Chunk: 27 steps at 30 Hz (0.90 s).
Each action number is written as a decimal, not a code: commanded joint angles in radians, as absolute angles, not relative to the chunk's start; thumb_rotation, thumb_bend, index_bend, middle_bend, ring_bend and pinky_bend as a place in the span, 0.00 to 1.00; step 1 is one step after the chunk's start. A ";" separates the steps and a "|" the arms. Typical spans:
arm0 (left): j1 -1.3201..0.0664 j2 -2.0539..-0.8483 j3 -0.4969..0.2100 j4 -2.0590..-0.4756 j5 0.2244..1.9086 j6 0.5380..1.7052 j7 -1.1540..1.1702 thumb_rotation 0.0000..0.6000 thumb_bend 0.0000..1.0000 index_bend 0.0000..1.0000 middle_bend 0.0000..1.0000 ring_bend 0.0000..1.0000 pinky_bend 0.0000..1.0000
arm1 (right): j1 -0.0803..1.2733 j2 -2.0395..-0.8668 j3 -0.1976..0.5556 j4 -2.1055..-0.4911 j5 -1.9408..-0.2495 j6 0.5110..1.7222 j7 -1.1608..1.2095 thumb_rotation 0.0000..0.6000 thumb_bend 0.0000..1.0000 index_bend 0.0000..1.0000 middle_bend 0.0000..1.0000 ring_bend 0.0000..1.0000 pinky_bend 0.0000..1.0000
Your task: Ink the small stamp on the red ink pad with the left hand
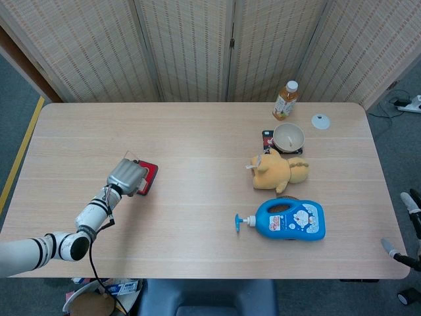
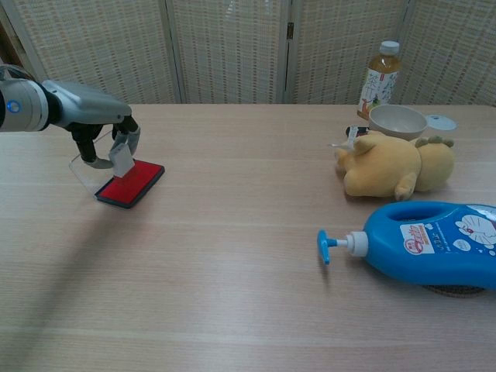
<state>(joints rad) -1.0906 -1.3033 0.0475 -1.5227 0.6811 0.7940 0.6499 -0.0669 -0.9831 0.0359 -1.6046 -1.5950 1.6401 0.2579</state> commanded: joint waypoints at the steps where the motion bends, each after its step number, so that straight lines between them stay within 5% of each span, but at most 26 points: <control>1: -1.089 -1.267 0.075 -1.660 0.584 0.939 0.771 1.00 0.34 0.58 0.47 0.30 0.42 | -0.062 -0.975 0.024 -1.600 -1.617 1.633 0.273 1.00 0.20 0.00 0.00 0.00 0.00; 12: -1.015 -1.333 0.097 -1.736 0.574 1.114 0.842 1.00 0.34 0.58 0.47 0.30 0.42 | -0.057 -0.969 -0.004 -1.583 -1.674 1.642 0.301 1.00 0.20 0.00 0.00 0.00 0.00; 27: -0.910 -1.404 0.109 -1.637 0.627 1.111 0.818 1.00 0.34 0.58 0.47 0.29 0.42 | -0.056 -0.974 -0.019 -1.586 -1.695 1.652 0.282 1.00 0.20 0.00 0.00 0.00 0.00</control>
<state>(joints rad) -0.9118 -1.4033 0.1108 -1.6389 0.6246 1.1126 0.8180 -0.0556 -0.9735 -0.0189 -1.5858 -1.6951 1.6519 0.2822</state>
